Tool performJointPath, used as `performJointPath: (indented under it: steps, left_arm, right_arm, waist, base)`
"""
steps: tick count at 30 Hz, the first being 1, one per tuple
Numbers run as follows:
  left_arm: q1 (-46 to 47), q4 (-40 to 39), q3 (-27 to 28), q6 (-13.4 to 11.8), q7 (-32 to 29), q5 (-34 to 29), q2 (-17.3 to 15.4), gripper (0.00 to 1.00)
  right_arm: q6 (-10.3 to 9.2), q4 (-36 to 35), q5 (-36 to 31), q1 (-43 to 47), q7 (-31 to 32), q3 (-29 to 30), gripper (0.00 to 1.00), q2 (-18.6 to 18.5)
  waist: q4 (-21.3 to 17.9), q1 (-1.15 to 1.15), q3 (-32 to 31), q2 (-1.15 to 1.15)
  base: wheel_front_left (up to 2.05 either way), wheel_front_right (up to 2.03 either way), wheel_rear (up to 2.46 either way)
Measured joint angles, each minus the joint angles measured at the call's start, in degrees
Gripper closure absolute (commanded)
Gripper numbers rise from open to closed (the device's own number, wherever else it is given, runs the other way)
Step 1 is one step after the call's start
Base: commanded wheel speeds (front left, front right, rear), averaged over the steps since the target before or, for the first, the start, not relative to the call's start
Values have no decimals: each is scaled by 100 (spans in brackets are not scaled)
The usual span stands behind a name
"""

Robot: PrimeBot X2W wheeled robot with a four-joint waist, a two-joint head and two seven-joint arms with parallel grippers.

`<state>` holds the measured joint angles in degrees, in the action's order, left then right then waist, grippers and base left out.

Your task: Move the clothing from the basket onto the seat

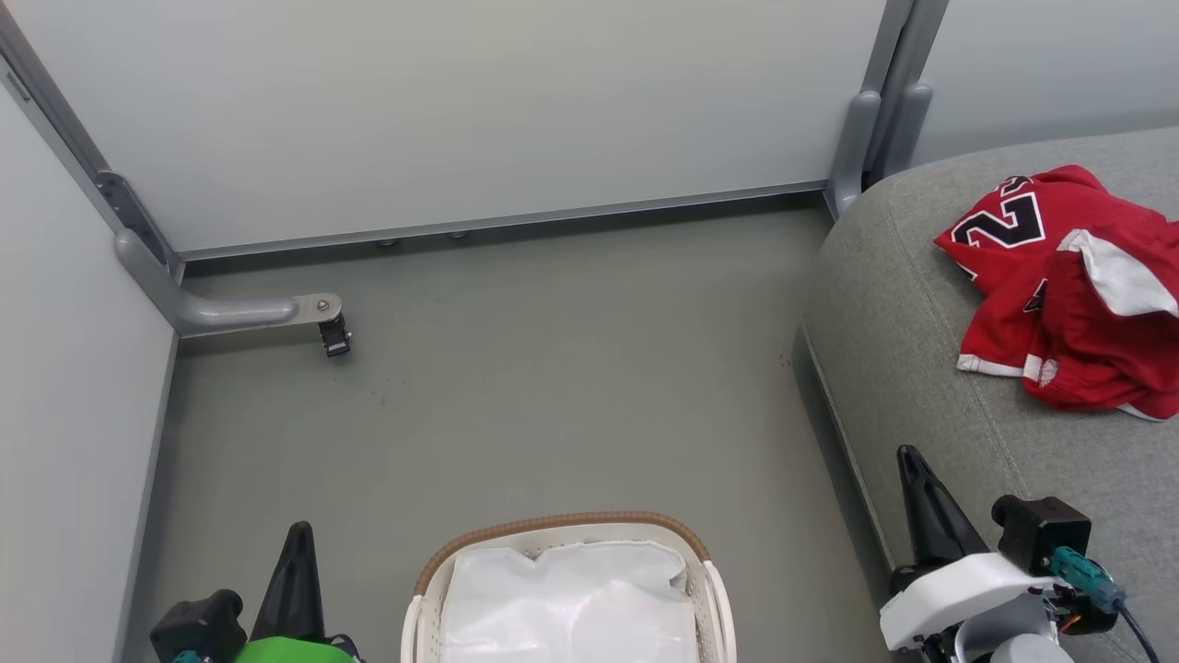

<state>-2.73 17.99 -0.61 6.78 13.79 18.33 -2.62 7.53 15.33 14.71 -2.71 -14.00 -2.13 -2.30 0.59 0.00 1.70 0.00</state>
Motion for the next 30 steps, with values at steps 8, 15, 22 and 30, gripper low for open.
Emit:
performJointPath:
  steps: [8,15,22,30]
  left_arm:
    - [14,-36,67,1,-216,806,0,100]
    - [76,-78,124,2,-396,1458,0,100]
    - [135,-102,193,3,-568,2079,0,100]
    - [225,-129,248,10,-728,2704,0,100]
  right_arm:
    - [0,-4,877,-5,209,75,100,-8]
    - [0,-11,1567,-20,383,135,100,-19]
    - [0,-19,2207,-32,544,192,100,-31]
    - [0,-26,2881,-48,711,263,100,-36]
  waist:
    - [-4,0,-11,0]
    - [-8,0,-19,0]
    - [-11,0,-28,0]
    - [-15,0,-38,0]
  base:
    - [0,0,0]
    - [0,0,0]
    - [0,0,0]
    - [0,0,0]
